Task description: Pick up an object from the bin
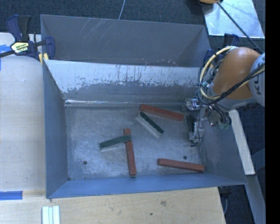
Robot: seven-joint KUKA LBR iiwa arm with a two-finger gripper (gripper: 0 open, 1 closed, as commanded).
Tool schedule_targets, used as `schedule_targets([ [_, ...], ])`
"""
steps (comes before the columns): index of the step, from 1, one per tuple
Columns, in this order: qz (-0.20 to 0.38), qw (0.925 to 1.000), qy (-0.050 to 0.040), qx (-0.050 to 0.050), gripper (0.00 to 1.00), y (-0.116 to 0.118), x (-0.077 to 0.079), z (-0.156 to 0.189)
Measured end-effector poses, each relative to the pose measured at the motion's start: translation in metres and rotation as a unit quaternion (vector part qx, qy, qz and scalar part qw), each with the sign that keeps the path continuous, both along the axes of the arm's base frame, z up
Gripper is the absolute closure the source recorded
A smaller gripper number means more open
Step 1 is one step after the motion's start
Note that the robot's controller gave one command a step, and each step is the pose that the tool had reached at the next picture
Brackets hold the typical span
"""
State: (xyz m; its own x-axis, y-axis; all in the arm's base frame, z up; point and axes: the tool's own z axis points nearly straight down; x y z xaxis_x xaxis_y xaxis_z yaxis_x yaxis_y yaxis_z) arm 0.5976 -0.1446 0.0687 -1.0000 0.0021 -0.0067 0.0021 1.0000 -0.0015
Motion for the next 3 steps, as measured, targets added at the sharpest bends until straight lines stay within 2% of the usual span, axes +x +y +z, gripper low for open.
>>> schedule_targets([
  [1, -0.037, 0.9993, 0.0013, 0.001, 0.0, 0.002, -0.006, 0.002],
  [2, -0.009, 1.0, 0.0008, 0.0, 0.0, 0.057, 0.009, 0.002],
  [3, -0.091, 0.9958, 0.0003, 0.001, 1.0, 0.017, 0.029, 0.003],
])
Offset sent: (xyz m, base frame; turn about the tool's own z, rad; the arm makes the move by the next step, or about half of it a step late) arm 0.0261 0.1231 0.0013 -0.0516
